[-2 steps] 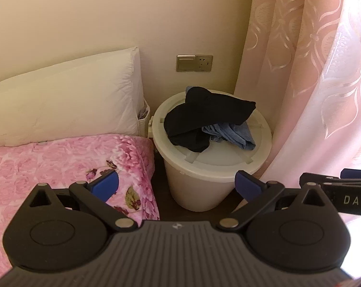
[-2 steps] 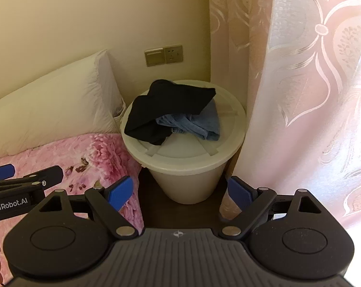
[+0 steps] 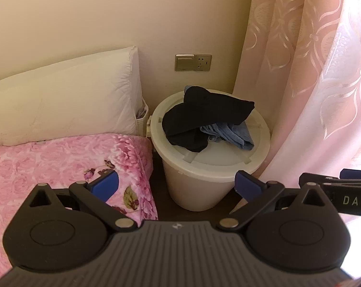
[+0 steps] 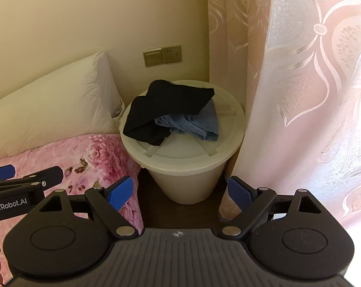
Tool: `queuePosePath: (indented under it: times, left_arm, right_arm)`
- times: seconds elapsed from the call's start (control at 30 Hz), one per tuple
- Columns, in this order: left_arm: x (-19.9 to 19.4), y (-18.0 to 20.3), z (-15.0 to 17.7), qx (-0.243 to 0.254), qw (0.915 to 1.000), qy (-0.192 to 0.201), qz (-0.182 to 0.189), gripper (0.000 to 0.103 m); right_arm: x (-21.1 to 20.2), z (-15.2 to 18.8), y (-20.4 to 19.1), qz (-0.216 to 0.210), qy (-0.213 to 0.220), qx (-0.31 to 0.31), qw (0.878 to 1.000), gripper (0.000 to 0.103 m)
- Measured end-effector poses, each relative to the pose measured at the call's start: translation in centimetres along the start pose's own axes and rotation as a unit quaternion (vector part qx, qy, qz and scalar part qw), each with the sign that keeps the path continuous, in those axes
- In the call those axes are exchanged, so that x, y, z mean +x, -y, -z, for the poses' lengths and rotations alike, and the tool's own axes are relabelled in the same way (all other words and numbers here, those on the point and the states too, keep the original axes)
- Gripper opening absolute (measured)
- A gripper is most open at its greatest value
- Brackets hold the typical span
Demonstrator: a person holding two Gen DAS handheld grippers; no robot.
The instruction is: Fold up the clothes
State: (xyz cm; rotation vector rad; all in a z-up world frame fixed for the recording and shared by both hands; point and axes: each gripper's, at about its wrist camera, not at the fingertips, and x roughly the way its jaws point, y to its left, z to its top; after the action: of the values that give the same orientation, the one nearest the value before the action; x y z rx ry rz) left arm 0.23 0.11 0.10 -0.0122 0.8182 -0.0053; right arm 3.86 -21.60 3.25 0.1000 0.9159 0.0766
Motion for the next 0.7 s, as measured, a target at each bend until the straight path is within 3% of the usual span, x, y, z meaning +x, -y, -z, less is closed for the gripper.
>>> queuePosePath:
  times: [0.37,0.7]
  left_arm:
    - [1.3,1.9,0.0,0.001,1.0,0.002,-0.009,0.102]
    - [1.9,1.2,0.1,-0.015,0.9999,0.005,-0.003,0.102]
  right_arm:
    - [0.7,-0.7,0.0,0.0,0.006,-0.005,1.0,0.089]
    - [1.5,-1.4,-0.1,-0.001,0.01,-0.012,1.0,0.089]
